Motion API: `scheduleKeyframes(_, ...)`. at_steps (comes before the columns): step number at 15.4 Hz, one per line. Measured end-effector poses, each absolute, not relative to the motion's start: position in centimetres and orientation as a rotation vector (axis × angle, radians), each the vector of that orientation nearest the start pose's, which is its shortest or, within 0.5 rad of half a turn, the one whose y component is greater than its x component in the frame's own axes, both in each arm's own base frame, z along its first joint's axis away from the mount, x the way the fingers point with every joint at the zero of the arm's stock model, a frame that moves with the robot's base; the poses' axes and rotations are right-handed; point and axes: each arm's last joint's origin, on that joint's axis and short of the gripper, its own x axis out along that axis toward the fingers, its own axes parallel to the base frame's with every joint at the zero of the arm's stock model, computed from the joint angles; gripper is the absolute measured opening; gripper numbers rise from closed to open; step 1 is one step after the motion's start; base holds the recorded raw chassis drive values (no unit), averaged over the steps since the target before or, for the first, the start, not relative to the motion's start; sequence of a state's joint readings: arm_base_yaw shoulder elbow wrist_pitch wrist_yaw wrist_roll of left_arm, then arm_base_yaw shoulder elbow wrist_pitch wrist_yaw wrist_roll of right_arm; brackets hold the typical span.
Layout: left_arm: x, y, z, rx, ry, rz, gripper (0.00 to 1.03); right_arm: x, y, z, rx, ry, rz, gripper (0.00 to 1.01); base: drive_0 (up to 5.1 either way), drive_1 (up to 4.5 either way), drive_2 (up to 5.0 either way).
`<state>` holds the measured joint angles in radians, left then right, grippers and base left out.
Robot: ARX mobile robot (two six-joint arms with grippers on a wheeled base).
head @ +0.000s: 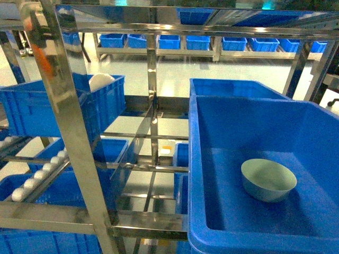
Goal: Place green bowl on second shelf with right arm
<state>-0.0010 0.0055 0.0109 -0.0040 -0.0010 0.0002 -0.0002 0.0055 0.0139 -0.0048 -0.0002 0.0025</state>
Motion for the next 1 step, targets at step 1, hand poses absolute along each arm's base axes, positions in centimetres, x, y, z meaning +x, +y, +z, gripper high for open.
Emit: scheduleKeyframes(1,9.74,-0.01,16.64,0.0,-0.001,0.0,0.98,9.72,0.0,16.74,0.002,-0.004,0.0,0.98,0.0,0.0,0.0)
